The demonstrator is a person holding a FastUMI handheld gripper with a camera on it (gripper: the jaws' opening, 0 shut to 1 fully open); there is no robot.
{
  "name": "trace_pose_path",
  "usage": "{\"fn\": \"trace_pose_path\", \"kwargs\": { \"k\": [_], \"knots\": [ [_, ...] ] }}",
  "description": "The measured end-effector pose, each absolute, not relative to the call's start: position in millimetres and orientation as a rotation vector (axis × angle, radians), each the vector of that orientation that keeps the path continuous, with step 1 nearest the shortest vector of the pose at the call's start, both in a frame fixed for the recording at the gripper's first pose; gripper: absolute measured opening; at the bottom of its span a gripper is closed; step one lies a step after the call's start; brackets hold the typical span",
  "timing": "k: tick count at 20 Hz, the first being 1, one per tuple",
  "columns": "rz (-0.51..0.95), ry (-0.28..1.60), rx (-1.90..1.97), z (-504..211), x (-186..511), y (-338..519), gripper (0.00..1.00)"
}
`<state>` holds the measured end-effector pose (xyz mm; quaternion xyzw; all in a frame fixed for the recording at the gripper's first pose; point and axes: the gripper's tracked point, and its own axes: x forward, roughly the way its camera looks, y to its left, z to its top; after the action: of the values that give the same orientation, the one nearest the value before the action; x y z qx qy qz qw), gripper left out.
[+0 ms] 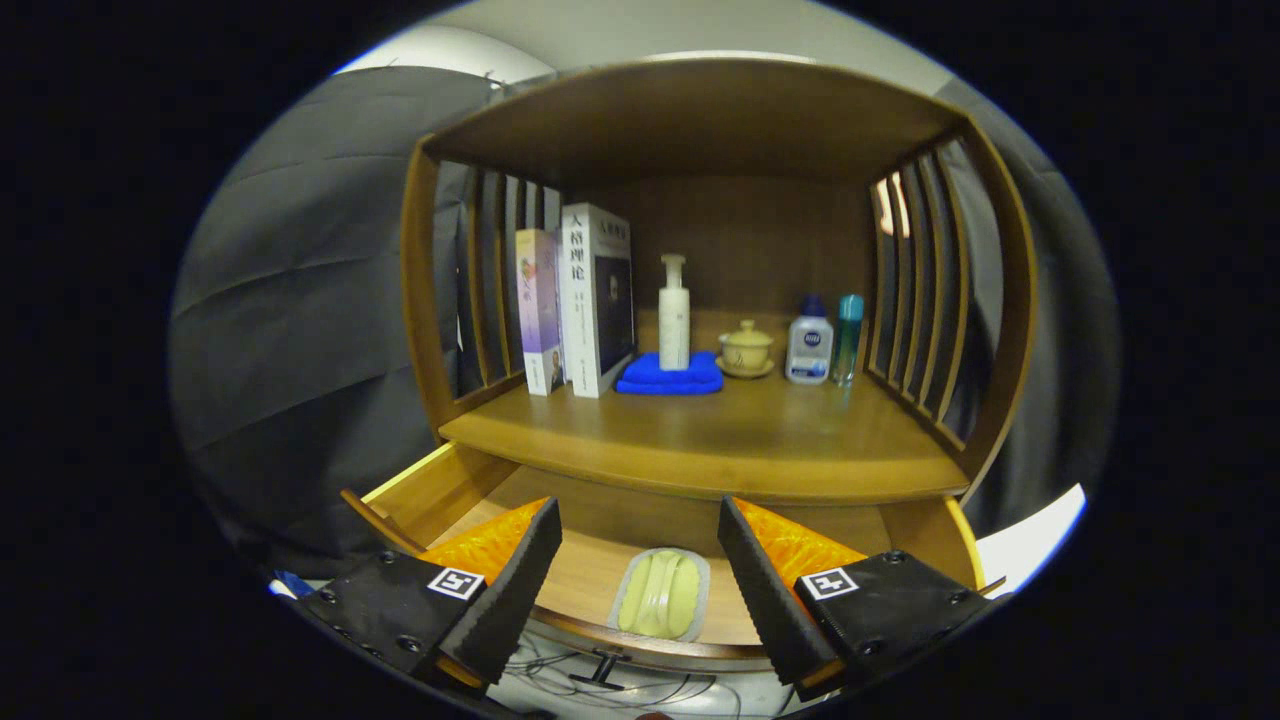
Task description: Pull open the drawer, take out the items inside it, and place them on the countertop above the cabinet.
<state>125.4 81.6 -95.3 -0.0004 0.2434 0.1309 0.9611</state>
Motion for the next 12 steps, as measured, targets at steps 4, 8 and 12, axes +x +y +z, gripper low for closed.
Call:
{"fn": "trace_pose_path", "kwargs": {
  "k": [4,8,12],
  "knots": [
    [0.262,0.668,0.013,-131,141,75,0.98],
    [0.275,0.830,0.056,-162,147,77,0.98],
    [0.285,1.010,0.072,-192,142,75,0.98]
  ]
}}
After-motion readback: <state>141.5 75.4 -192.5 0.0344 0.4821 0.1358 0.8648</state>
